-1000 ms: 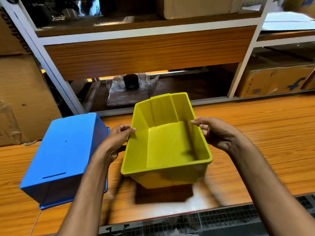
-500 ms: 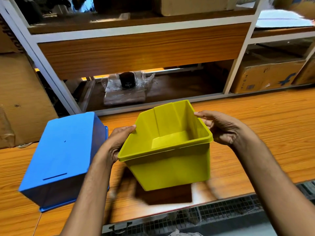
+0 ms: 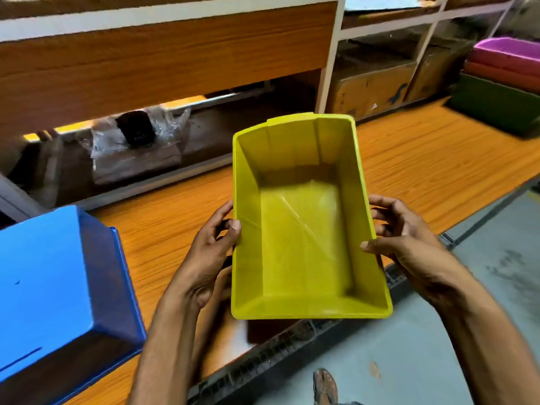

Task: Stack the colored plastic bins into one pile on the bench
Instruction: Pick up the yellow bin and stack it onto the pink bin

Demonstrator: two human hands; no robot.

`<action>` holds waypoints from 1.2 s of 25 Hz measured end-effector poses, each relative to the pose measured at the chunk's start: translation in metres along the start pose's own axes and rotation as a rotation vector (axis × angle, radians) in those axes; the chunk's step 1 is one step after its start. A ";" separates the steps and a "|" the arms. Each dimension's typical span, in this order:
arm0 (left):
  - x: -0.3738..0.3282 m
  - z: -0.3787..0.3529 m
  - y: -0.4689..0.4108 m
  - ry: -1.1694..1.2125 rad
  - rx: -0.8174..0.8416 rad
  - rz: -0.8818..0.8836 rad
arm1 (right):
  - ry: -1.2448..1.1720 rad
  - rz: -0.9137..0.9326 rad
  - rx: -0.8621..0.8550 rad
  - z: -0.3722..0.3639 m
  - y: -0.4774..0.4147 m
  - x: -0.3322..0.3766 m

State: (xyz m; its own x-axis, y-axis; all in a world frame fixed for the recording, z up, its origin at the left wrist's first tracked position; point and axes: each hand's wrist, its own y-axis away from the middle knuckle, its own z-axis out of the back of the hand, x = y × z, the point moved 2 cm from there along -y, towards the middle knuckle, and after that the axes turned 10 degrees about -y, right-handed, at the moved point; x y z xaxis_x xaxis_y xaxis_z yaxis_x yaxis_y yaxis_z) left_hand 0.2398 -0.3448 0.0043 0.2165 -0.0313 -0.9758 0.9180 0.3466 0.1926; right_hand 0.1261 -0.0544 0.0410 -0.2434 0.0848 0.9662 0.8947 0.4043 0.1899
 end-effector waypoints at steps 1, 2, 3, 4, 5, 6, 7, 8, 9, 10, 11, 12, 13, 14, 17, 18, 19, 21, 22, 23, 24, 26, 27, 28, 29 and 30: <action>-0.003 -0.015 0.001 -0.014 0.036 -0.008 | -0.008 0.014 -0.056 0.015 0.012 -0.004; -0.006 -0.031 0.001 -0.025 0.067 -0.018 | -0.018 0.021 -0.106 0.028 0.023 -0.008; -0.007 -0.047 0.002 -0.035 0.101 -0.019 | -0.040 0.018 -0.145 0.042 0.033 -0.012; -0.007 -0.065 0.004 -0.052 0.139 -0.015 | -0.076 0.011 -0.186 0.057 0.045 -0.017; -0.010 -0.080 0.006 -0.070 0.170 -0.010 | -0.122 0.003 -0.222 0.072 0.054 -0.020; -0.012 -0.098 0.009 -0.088 0.207 -0.004 | -0.168 -0.009 -0.261 0.089 0.065 -0.022; -0.014 -0.114 0.012 -0.101 0.238 0.008 | -0.208 -0.030 -0.293 0.105 0.075 -0.025; -0.014 -0.130 0.015 -0.105 0.262 0.021 | -0.244 -0.054 -0.318 0.121 0.085 -0.027; -0.015 -0.147 0.017 -0.107 0.277 0.035 | -0.279 -0.079 -0.338 0.137 0.096 -0.029; -0.016 -0.164 0.019 -0.108 0.292 0.046 | -0.307 -0.098 -0.352 0.154 0.106 -0.031; -0.016 -0.184 0.022 -0.113 0.318 0.055 | -0.339 -0.114 -0.358 0.171 0.118 -0.032; -0.016 -0.204 0.025 -0.125 0.346 0.055 | -0.361 -0.126 -0.362 0.188 0.128 -0.035; -0.015 -0.224 0.029 -0.133 0.366 0.055 | -0.380 -0.138 -0.371 0.207 0.139 -0.038; -0.014 -0.246 0.034 -0.133 0.377 0.057 | -0.391 -0.146 -0.370 0.225 0.150 -0.040; -0.014 -0.319 0.047 -0.114 0.391 0.094 | -0.461 -0.160 -0.405 0.288 0.182 -0.043; -0.014 -0.343 0.051 -0.113 0.402 0.124 | -0.493 -0.177 -0.397 0.310 0.191 -0.045; -0.015 -0.368 0.054 -0.101 0.418 0.158 | -0.537 -0.203 -0.389 0.333 0.201 -0.048; -0.016 -0.421 0.061 -0.059 0.454 0.215 | -0.595 -0.259 -0.390 0.377 0.222 -0.048; -0.017 -0.443 0.064 -0.048 0.456 0.235 | -0.608 -0.260 -0.404 0.399 0.229 -0.050; -0.018 -0.456 0.065 -0.040 0.452 0.246 | -0.624 -0.264 -0.423 0.418 0.232 -0.058; -0.018 -0.478 0.065 -0.044 0.466 0.260 | -0.631 -0.256 -0.459 0.439 0.239 -0.059; -0.021 -0.515 0.065 -0.054 0.507 0.298 | -0.683 -0.253 -0.508 0.473 0.250 -0.060; -0.021 -0.532 0.063 -0.055 0.531 0.320 | -0.710 -0.247 -0.513 0.481 0.254 -0.053; -0.020 -0.547 0.059 -0.071 0.550 0.332 | -0.728 -0.228 -0.516 0.490 0.256 -0.047; -0.021 -0.563 0.053 -0.085 0.563 0.340 | -0.740 -0.197 -0.517 0.498 0.257 -0.041; -0.022 -0.578 0.048 -0.092 0.579 0.334 | -0.762 -0.161 -0.531 0.509 0.256 -0.039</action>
State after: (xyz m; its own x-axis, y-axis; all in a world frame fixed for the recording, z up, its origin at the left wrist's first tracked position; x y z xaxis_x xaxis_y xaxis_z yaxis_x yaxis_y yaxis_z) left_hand 0.0869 0.2145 -0.0250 0.5239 -0.0984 -0.8461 0.8210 -0.2062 0.5324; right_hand 0.1739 0.5093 -0.0365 -0.3907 0.7124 0.5830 0.8370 0.0112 0.5472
